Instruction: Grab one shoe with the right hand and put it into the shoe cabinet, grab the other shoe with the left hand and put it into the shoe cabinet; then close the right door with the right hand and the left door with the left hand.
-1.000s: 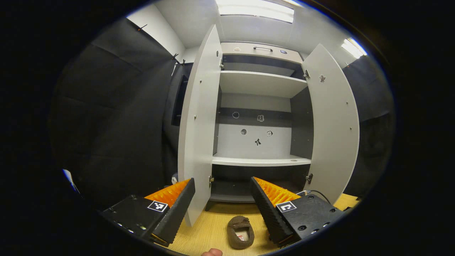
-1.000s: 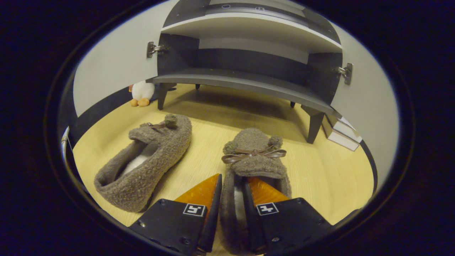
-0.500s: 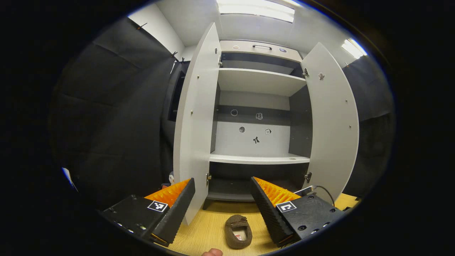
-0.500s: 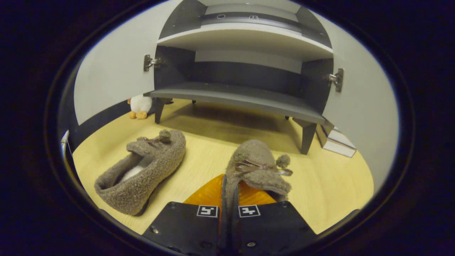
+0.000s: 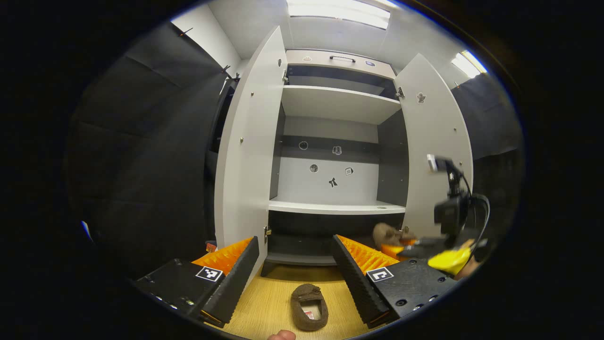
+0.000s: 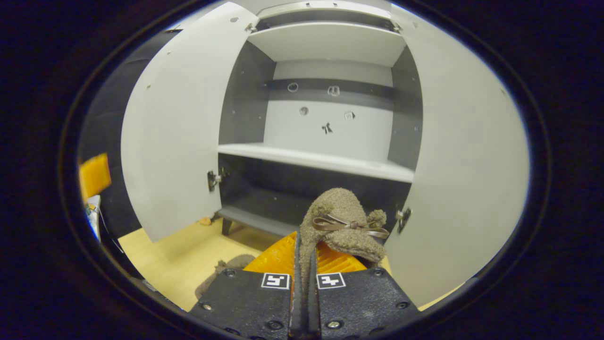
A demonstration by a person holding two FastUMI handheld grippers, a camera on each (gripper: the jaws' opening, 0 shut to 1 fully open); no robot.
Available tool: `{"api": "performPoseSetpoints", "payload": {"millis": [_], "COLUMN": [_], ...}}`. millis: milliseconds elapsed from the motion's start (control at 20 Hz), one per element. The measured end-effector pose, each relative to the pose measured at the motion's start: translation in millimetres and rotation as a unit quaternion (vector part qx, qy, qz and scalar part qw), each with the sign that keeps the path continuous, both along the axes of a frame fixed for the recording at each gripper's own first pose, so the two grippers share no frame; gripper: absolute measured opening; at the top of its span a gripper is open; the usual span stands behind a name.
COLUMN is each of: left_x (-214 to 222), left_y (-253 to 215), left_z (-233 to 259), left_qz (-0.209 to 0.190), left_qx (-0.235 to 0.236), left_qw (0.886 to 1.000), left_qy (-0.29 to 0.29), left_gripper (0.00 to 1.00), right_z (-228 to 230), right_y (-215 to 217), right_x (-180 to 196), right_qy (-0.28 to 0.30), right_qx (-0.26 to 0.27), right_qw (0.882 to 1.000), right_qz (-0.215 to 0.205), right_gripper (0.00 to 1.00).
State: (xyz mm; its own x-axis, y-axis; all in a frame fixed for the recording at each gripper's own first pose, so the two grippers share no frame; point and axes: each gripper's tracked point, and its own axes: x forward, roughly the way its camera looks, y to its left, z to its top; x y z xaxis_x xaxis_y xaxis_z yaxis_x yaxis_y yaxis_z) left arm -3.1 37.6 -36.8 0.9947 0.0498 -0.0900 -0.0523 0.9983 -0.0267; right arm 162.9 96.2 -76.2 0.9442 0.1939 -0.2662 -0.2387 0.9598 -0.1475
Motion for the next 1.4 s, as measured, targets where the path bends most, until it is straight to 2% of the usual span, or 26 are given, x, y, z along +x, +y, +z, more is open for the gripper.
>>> {"api": "performPoseSetpoints", "payload": {"millis": [100, 200, 350, 500, 700, 900, 1150, 1250, 1300, 1350, 1400], "left_x": [1.8, 2.9, 3.1, 3.8, 4.6, 3.6, 3.8, 5.2, 6.3, 7.5, 7.6], "left_y": [-2.4, -4.5, -2.1, 2.1, 9.0, 15.1, 19.1, 17.6, 17.5, 16.0, 14.0], "left_z": [1.3, 1.3, 1.3, -0.2, -0.5, -1.8, -4.2, -4.0, -4.4, -4.3, -5.0], "left_qz": [-0.003, -0.007, -0.006, -0.002, 0.007, 0.014, 0.017, 0.015, 0.013, 0.011, 0.008], "left_qx": [-0.002, -0.003, -0.004, -0.004, 0.000, 0.005, 0.005, 0.005, 0.005, 0.005, 0.004], "left_qw": [1.000, 1.000, 1.000, 1.000, 1.000, 1.000, 1.000, 1.000, 1.000, 1.000, 1.000], "left_qy": [-0.005, -0.007, -0.007, -0.002, 0.000, 0.001, 0.006, 0.006, 0.006, 0.006, 0.006], "left_gripper": [0.95, 0.95, 0.95, 0.95, 0.95, 0.94, 0.95, 0.95, 0.95, 0.95, 0.95], "right_z": [48.6, 89.1, 120.5, 119.3, 87.5, 56.2, 50.0, 51.4, 58.5, 69.0, 80.3], "right_y": [5.6, 3.1, 3.1, 7.6, 6.2, 9.7, 11.4, 17.8, 19.2, 18.8, 18.7], "right_x": [34.4, 77.7, 143.8, 198.5, 251.3, 265.6, 272.4, 264.2, 257.7, 250.6, 240.8], "right_qy": [-0.018, -0.038, -0.039, -0.005, 0.066, 0.122, 0.124, 0.137, 0.134, 0.124, 0.115], "right_qx": [-0.007, -0.029, -0.063, -0.091, -0.111, -0.110, -0.109, -0.102, -0.104, -0.108, -0.109], "right_qw": [1.000, 0.999, 0.997, 0.995, 0.990, 0.985, 0.984, 0.983, 0.984, 0.985, 0.986], "right_qz": [0.008, -0.003, -0.024, -0.032, -0.052, -0.052, -0.070, -0.063, -0.060, -0.058, -0.054], "right_gripper": [0.08, 0.07, 0.07, 0.08, 0.08, 0.08, 0.12, 0.25, 0.48, 0.53, 0.49]}}
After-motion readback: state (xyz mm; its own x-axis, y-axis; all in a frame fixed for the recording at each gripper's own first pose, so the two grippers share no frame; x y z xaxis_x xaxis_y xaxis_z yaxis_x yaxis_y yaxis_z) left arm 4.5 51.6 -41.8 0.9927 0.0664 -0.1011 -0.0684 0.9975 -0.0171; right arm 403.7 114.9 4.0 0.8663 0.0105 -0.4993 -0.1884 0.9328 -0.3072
